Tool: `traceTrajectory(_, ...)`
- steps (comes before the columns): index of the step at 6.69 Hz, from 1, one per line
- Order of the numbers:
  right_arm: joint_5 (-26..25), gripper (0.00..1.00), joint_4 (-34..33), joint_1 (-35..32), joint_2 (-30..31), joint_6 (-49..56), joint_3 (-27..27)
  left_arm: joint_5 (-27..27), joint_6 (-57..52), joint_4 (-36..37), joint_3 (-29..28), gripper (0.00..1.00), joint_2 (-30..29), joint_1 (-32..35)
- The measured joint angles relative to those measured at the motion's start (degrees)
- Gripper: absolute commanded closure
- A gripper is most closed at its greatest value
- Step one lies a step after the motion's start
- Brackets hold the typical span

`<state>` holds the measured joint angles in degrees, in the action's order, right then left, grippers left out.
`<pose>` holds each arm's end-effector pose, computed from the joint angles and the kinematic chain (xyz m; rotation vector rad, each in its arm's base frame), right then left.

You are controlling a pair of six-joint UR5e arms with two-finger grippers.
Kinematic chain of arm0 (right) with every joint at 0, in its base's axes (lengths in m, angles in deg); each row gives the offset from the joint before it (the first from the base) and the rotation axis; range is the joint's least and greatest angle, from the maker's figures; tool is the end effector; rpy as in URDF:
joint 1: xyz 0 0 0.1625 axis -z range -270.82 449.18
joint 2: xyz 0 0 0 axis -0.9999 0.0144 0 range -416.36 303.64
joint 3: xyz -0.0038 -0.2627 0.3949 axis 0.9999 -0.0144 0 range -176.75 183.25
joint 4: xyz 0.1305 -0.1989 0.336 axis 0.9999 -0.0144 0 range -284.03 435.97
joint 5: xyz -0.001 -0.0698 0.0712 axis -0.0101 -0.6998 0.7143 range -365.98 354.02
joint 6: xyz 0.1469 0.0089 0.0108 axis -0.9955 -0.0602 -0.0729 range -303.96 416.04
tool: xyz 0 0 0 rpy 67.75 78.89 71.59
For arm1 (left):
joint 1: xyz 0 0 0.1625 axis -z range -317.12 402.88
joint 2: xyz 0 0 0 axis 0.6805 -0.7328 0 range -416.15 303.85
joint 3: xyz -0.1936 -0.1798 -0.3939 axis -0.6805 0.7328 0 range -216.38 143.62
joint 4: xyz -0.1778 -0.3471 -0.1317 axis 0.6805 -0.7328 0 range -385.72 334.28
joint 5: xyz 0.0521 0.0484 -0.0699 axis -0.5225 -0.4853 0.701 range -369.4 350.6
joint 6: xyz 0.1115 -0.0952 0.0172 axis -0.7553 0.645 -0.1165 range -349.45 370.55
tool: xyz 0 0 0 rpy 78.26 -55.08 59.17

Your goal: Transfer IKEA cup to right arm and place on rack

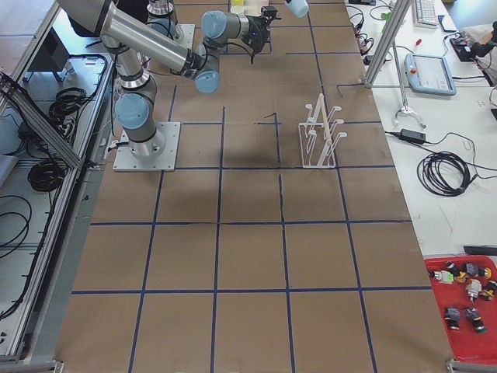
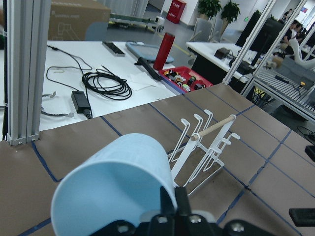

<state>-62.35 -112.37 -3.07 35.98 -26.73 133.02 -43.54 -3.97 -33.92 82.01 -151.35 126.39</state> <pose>0.2324 -0.4370 0.4271 1.0139 1.7431 -0.4551 -0.1979 -0.5213 0.4385 -0.6390 -2.0447 1.1184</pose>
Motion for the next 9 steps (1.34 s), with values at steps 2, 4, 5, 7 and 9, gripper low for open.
traceTrajectory(2, 0.1, 0.0, -0.19, -0.46, 0.07, -1.57, 0.33, -0.12, 5.75, 11.13, 5.45, 0.95, 0.47, 4.08)
traceTrajectory(4, 0.11, 0.0, 0.19, -2.22, -0.26, -1.64, 0.13, -0.89, 7.11, 12.85, 8.27, 0.95, 1.88, 7.74)
traceTrajectory(5, 0.0, 0.0, 0.16, -2.61, -0.67, -1.71, 0.0, -1.06, 7.19, 12.98, 9.83, 0.95, 3.0, 8.27)
traceTrajectory(7, -0.16, 0.0, -0.18, -2.81, -2.09, -3.43, -0.54, -1.52, 7.22, 13.03, 11.5, 0.95, 4.18, 8.48)
traceTrajectory(9, -0.45, 0.01, -0.41, -3.91, -4.34, -4.28, -2.15, -1.77, 7.22, 13.03, 11.63, 0.95, 4.22, 8.47)
